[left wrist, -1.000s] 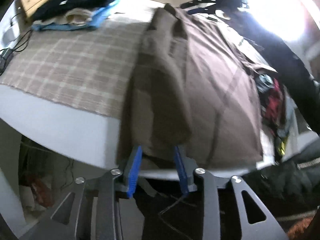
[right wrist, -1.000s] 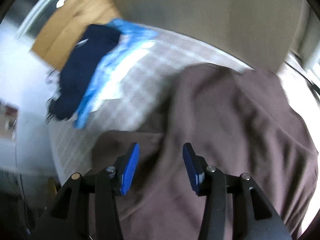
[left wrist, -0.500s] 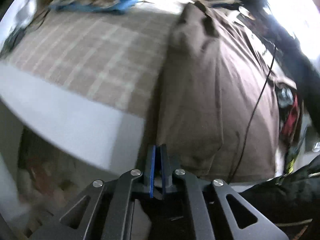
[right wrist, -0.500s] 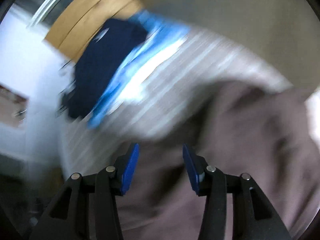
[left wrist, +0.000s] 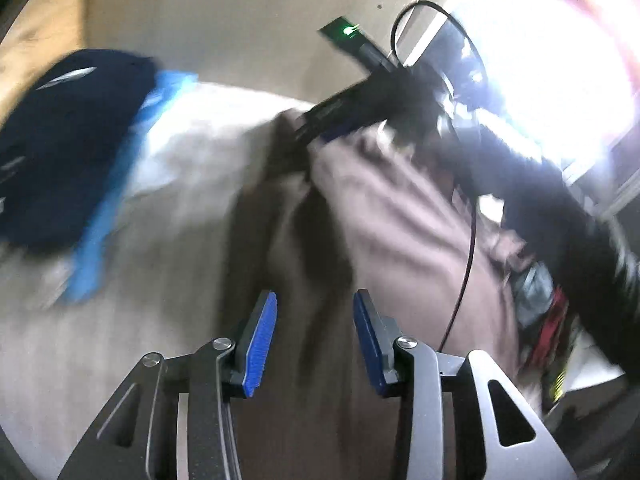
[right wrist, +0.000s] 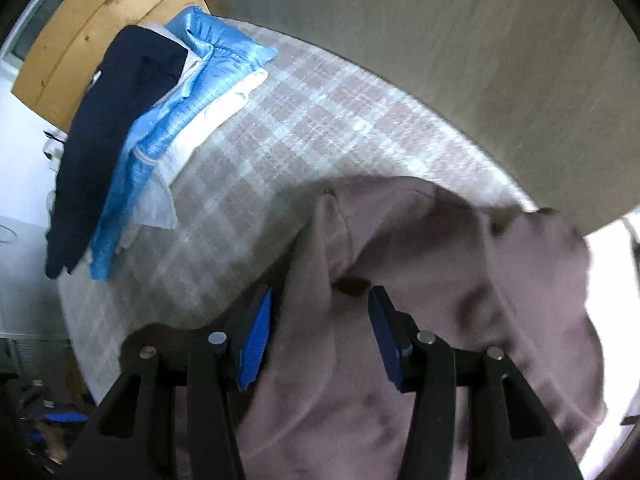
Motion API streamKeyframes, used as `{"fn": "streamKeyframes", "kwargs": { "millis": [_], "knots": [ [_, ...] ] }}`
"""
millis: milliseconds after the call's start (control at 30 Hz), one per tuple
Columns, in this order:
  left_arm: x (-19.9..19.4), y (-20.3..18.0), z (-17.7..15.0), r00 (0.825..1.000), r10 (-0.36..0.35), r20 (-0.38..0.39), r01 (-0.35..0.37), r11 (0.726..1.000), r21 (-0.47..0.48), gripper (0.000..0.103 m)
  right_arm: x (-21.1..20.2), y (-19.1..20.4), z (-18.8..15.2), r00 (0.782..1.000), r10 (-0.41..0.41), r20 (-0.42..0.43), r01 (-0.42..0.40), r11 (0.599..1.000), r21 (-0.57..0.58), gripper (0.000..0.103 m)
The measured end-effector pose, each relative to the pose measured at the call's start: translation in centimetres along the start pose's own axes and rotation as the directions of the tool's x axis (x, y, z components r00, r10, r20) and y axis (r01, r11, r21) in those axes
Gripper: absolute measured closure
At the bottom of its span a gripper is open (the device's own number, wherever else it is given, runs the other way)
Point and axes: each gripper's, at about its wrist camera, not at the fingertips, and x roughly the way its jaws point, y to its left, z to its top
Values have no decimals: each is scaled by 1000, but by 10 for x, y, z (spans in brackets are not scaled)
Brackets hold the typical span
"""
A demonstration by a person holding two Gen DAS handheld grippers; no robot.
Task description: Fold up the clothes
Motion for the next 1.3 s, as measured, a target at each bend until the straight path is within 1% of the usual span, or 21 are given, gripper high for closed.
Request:
{"fn": "streamKeyframes", "kwargs": {
  "millis": [33, 67, 100, 133, 167, 200, 267, 300, 333, 500, 667, 700, 767, 800, 833, 900, 967, 1033, 1133, 1233, 1300],
  "knots": [
    [15, 6, 12, 1000, 2, -2, -2, 1000, -4, 67, 1, -1, 0, 1000, 16, 12, -16, 1000, -3, 56],
    [28, 16, 19, 1000, 17, -14, -17, 1000, -25, 67, 2, -3, -1, 999, 31, 25, -31, 999, -9, 67],
    [40, 26, 23, 999, 24, -29, -26, 998, -57, 67, 3, -4, -2, 998, 45, 37, -45, 999, -16, 92],
    [52, 37, 24, 998, 40, -48, -44, 995, -87, 68, -3, -10, -1, 990, 120, 71, -120, 993, -3, 97],
    [60, 46, 21, 995, 69, -67, -75, 992, -98, 70, -10, -17, 0, 972, 208, 112, -211, 977, 12, 97],
    [66, 51, 17, 991, 101, -84, -109, 990, -93, 77, -17, -25, 4, 957, 248, 152, -254, 967, 21, 97],
    [66, 54, 11, 990, 114, -77, -120, 990, -73, 78, -18, -32, 4, 984, 129, 123, -130, 992, 0, 91],
    [65, 54, 10, 991, 113, -74, -118, 991, -67, 78, -17, -34, 4, 993, 57, 103, -56, 998, -15, 71],
    [65, 54, 9, 991, 114, -74, -119, 991, -64, 78, -16, -37, 4, 996, -15, 85, 18, 999, -32, 63],
    [64, 53, 7, 989, 118, -88, -123, 991, -53, 78, -36, -28, 3, 985, -106, 136, 113, 992, -50, 61],
    [39, 44, -5, 992, 103, -70, -106, 994, -36, 78, -68, -2, -6, 945, -212, 248, 240, 967, -88, 61],
    [31, 41, -9, 994, 96, -60, -99, 995, -34, 78, -75, 2, -11, 944, -195, 266, 228, 969, -100, 61],
    [12, 41, -16, 995, 90, -36, -91, 995, -37, 77, -71, 8, -20, 973, -79, 218, 114, 982, -151, 61],
    [-3, 42, -26, 996, 83, -24, -84, 995, -45, 77, -60, 12, -21, 981, -64, 183, 96, 981, -167, 61],
    [-16, 47, -32, 997, 78, -15, -79, 995, -56, 77, -47, 15, -22, 987, -63, 147, 89, 979, -181, 61],
    [-46, 54, -50, 996, 91, -5, -92, 992, -90, 77, -21, 17, -23, 984, -148, 98, 165, 964, -207, 61],
    [-82, 62, -76, 993, 117, -7, -117, 985, -129, 77, -9, 9, -20, 985, -159, 66, 169, 967, -192, 61],
    [-119, 71, -110, 988, 150, -24, -152, 972, -180, 75, -12, 0, -16, 987, -150, 63, 158, 976, -147, 61],
    [-169, 84, -167, 976, 207, -73, -219, 941, -258, 71, -36, 5, -19, 977, -193, 91, 203, 971, -123, 61],
    [-187, 78, -212, 963, 252, -98, -270, 913, -306, 68, -62, 35, -35, 989, -108, 105, 127, 973, -191, 60],
    [-171, 69, -225, 973, 214, -92, -232, 920, -317, 66, -65, 61, -46, 995, -56, 86, 76, 965, -249, 56]
  ]
}}
